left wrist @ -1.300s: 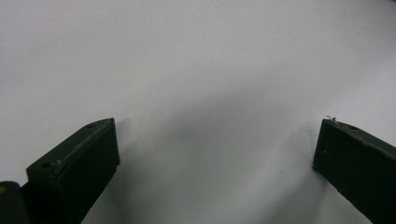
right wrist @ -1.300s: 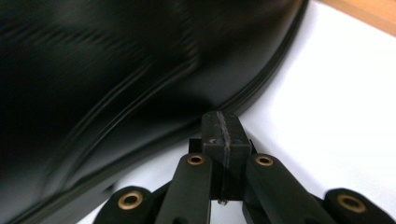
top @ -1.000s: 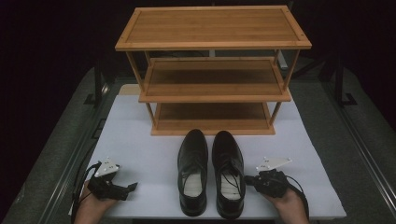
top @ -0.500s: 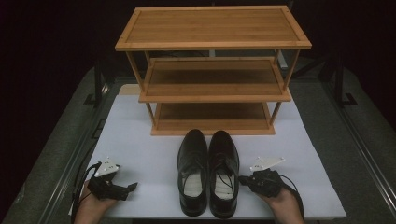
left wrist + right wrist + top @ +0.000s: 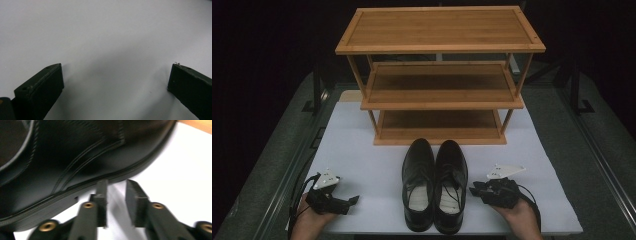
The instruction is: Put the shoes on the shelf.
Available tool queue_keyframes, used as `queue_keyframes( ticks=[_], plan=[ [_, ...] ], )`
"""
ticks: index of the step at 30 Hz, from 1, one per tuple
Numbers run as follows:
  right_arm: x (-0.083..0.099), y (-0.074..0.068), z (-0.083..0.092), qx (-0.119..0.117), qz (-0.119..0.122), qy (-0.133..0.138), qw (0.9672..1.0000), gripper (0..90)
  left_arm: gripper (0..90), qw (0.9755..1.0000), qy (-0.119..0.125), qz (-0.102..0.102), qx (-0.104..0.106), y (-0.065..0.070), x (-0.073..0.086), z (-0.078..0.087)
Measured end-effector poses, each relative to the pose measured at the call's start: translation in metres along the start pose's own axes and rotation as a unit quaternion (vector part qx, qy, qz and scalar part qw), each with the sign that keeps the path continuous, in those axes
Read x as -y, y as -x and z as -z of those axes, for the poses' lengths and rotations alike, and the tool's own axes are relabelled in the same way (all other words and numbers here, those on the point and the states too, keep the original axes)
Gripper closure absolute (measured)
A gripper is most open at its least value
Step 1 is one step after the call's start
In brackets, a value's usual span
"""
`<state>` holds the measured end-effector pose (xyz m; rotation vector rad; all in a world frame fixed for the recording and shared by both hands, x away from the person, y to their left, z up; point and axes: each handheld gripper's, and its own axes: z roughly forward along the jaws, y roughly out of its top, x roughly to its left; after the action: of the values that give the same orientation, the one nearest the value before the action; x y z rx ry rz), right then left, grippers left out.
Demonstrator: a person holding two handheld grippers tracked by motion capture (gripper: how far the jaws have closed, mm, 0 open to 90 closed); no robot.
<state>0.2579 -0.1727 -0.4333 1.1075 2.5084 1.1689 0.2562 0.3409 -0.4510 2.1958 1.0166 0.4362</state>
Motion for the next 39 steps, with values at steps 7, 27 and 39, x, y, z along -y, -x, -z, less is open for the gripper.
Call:
queue_keyframes(
  ticks=[7, 27, 39],
  plan=[
    [-0.003, 0.008, 0.012, 0.019, -0.008, 0.017, 0.9997, 43.4, 4.0, 0.9991, 0.014, 0.033, 0.024, 0.005, -0.006, 0.004],
    [-0.036, 0.004, 0.033, -0.025, -0.013, 0.059, 0.9978, 42.3, 39.3, 0.9913, 0.084, -0.01, 0.101, 0.054, -0.089, 0.024],
    [-0.058, -0.009, 0.028, -0.055, 0.005, 0.071, 0.996, 38.8, 39.5, 0.9844, 0.095, -0.054, 0.138, 0.086, -0.13, 0.006]
  ],
)
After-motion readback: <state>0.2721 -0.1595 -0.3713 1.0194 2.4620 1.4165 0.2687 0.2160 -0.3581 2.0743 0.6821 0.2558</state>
